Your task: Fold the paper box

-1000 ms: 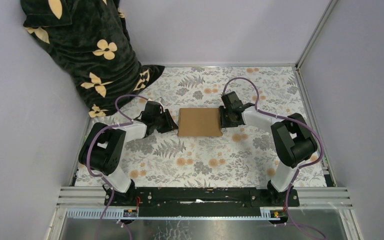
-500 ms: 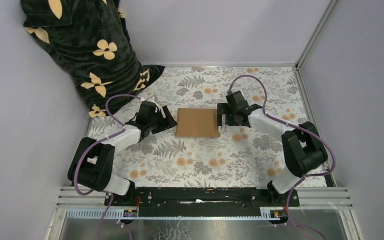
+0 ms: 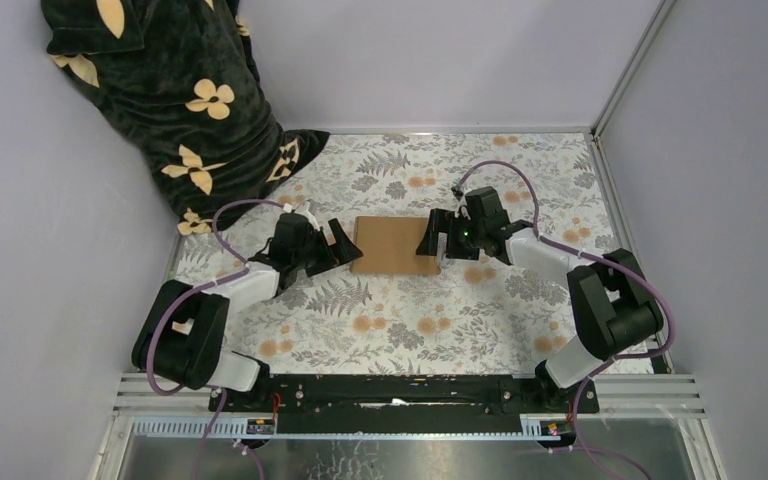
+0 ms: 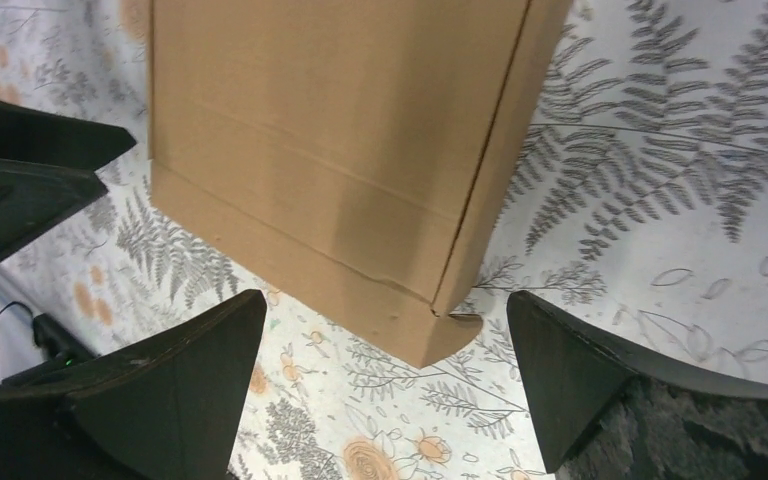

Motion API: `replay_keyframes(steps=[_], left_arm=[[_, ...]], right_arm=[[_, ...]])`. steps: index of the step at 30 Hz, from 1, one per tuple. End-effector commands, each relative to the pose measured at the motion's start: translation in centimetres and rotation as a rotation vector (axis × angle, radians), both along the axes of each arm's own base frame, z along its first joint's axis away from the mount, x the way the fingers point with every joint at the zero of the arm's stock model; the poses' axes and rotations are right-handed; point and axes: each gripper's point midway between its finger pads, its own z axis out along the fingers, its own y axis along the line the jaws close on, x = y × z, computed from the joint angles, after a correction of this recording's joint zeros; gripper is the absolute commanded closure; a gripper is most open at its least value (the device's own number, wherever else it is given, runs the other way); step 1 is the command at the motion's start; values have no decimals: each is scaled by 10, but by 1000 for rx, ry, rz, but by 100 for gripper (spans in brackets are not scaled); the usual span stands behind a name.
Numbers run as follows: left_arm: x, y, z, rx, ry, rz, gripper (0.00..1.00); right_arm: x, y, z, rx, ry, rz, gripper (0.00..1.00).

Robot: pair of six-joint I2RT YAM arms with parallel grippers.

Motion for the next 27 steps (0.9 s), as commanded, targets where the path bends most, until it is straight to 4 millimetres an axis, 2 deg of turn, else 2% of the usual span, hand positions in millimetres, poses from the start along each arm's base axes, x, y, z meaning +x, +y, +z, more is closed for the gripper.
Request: replay_keyframes(steps=[1, 9, 27], left_arm=[[8, -21, 31, -125, -147, -75, 2], [12, -28, 36, -172, -199, -103, 2], [10, -32, 19, -188, -164, -117, 1]], right_arm=[[0, 22, 14, 144, -9, 58, 0], [2, 15, 9, 142, -4, 26, 0], [2, 19, 0, 213, 31, 25, 1]])
